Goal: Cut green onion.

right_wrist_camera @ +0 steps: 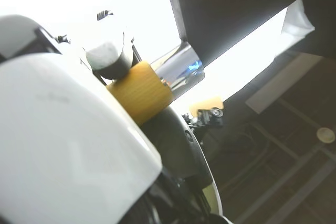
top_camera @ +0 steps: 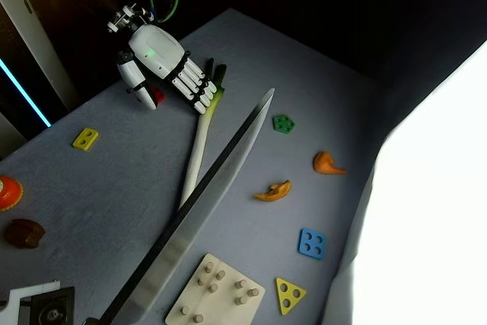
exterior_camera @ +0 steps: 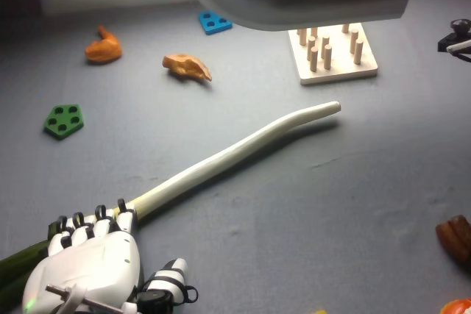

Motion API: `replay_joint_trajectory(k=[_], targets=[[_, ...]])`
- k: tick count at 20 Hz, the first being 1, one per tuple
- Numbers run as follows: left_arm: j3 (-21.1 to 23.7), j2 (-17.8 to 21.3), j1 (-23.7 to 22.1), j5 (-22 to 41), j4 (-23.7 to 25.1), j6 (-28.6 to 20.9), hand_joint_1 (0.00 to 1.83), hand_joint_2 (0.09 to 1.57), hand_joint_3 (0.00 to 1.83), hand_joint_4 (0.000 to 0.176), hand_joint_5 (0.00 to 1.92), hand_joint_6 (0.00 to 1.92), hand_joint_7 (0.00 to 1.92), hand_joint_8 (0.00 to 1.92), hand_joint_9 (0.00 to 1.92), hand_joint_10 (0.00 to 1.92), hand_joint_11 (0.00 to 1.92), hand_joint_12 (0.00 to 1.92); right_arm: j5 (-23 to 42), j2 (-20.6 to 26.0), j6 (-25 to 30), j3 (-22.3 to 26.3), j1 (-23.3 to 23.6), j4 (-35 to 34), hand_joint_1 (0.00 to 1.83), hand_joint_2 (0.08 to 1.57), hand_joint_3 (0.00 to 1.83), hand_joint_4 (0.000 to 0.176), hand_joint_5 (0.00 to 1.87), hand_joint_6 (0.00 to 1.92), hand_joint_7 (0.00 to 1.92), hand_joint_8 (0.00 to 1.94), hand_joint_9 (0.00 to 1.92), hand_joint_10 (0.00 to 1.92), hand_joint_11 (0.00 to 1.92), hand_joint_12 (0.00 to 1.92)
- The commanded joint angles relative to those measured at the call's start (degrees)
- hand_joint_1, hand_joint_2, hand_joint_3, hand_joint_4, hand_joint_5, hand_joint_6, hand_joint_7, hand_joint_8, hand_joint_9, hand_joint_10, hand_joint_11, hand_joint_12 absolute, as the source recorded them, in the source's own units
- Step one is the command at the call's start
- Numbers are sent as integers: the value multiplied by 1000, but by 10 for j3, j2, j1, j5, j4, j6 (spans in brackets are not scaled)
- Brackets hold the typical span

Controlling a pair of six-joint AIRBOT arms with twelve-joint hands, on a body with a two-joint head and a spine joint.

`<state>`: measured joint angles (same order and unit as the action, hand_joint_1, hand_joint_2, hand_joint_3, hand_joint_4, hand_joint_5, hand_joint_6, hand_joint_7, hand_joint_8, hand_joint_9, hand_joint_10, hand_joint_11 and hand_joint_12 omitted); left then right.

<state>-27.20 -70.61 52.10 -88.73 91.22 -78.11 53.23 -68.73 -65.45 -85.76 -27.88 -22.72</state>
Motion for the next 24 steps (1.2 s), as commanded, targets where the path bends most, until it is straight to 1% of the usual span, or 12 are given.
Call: replay_joint_trajectory(k=[1,2,3,4,8,12,13,15,16,19,20,24], targets=[[1,4,-5,-24,34,0,200,1388,0,6,70,11,154,6,78,18,15,7,73,2,17,-9,6,14,1648,882,577,176,1346,1921,1472,1941,1579,1921,1628,1921],[2,7,-9,-24,34,0,200,1388,0,6,70,11,154,6,78,18,15,7,73,-3,36,-26,3,27,1648,882,577,176,1346,1921,1472,1941,1579,1921,1628,1921],[6,14,-18,-24,34,0,177,1392,2,13,47,2,109,0,37,2,1,0,80,-21,79,-71,-6,49,1648,878,576,176,1327,1921,1479,1941,1583,1921,1628,1921],[6,16,-21,-23,34,0,169,1392,2,16,44,1,100,0,30,0,0,0,84,-26,86,-82,-9,50,1649,876,571,176,1351,1921,1487,1941,1584,1921,1624,1921],[9,27,-40,-14,38,0,156,1399,4,13,38,0,83,0,15,1,0,0,101,-53,135,-137,-21,60,1639,871,570,176,1382,1921,1507,1941,1599,1921,1635,1921],[6,44,-56,14,67,4,163,1398,2,13,58,8,86,2,20,3,15,7,110,-80,145,-180,-33,61,1648,871,574,176,1378,1921,1501,1941,1605,1921,1651,1921],[4,49,-59,25,77,5,161,1400,3,7,59,7,92,4,19,2,3,3,110,-84,147,-186,-35,64,1642,874,578,176,1369,1921,1500,1941,1599,1921,1642,1921],[-2,59,-67,51,98,8,183,1398,1,5,61,6,91,2,18,1,1,3,111,-93,148,-198,-39,66,1645,878,583,176,1346,1921,1502,1941,1599,1921,1640,1921],[-5,64,-72,65,105,15,215,1399,0,0,55,3,108,6,34,6,8,9,111,-98,148,-206,-41,69,1642,858,619,176,1354,1921,1519,1941,1612,1921,1653,1921],[-13,82,-93,116,113,51,165,1410,5,2,37,1,113,4,48,9,14,21,114,-107,153,-219,-48,72,1641,860,632,176,1316,1921,1511,1941,1609,1921,1646,1921],[-17,92,-104,142,117,71,180,1397,0,5,69,4,121,1,48,0,0,171,114,-112,153,-224,-51,72,1649,852,635,176,1307,1921,1506,1941,1604,1921,1637,1921],[-24,116,-123,204,127,110,253,1389,0,0,116,13,149,8,69,10,0,146,114,-122,153,-238,-54,73,1649,843,639,176,1324,1921,1536,1941,1631,1921,1675,1921]])
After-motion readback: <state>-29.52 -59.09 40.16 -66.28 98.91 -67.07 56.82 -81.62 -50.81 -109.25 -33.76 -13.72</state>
